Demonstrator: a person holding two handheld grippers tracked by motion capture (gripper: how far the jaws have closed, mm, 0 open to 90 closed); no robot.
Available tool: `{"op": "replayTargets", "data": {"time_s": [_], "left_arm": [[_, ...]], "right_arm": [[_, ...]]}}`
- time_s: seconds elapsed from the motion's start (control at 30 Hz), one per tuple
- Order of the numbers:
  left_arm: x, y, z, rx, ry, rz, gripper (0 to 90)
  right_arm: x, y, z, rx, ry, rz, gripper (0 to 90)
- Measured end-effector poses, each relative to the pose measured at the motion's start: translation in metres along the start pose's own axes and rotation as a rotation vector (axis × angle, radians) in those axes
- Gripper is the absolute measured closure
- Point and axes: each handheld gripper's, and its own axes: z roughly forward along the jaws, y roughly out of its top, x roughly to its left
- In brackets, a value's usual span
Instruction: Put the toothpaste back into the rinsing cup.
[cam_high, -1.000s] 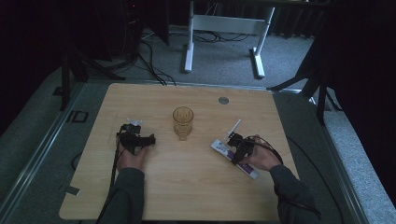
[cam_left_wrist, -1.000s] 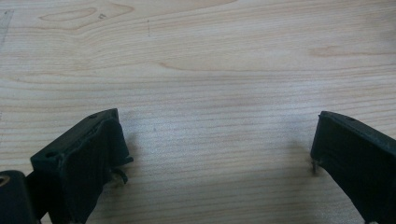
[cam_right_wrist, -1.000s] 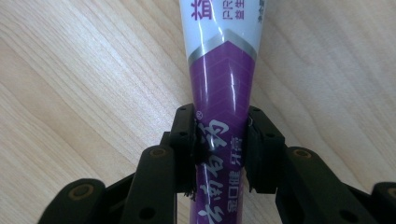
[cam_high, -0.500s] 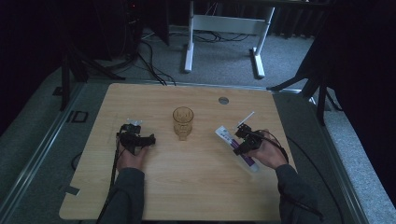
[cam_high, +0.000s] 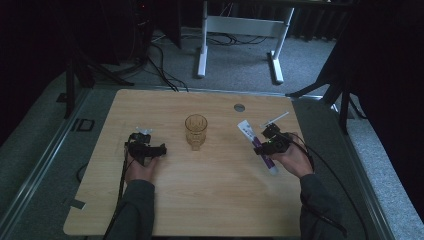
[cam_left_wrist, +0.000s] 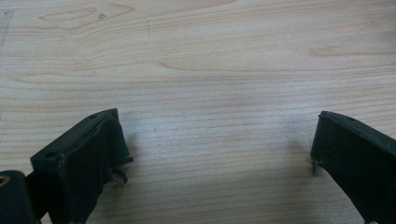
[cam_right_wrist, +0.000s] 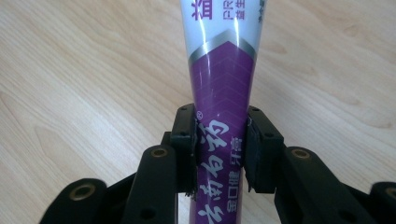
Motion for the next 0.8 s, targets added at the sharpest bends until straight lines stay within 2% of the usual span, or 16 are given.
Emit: {"op": "replayTargets", "data": {"time_s": [0.17,0.8], "left_arm": [[0.000,0.000,0.000,0.000,0.000,-0.001,2.1],[0.000,0.000,0.000,-0.001,0.000,-0.001,2.1]], "right_arm": [[-0.003,0.002,-0.005,-0.047,0.002,0.025,69.1],[-0.004,0.011,-0.013,-0.214,-0.022,0.071,69.4]]}}
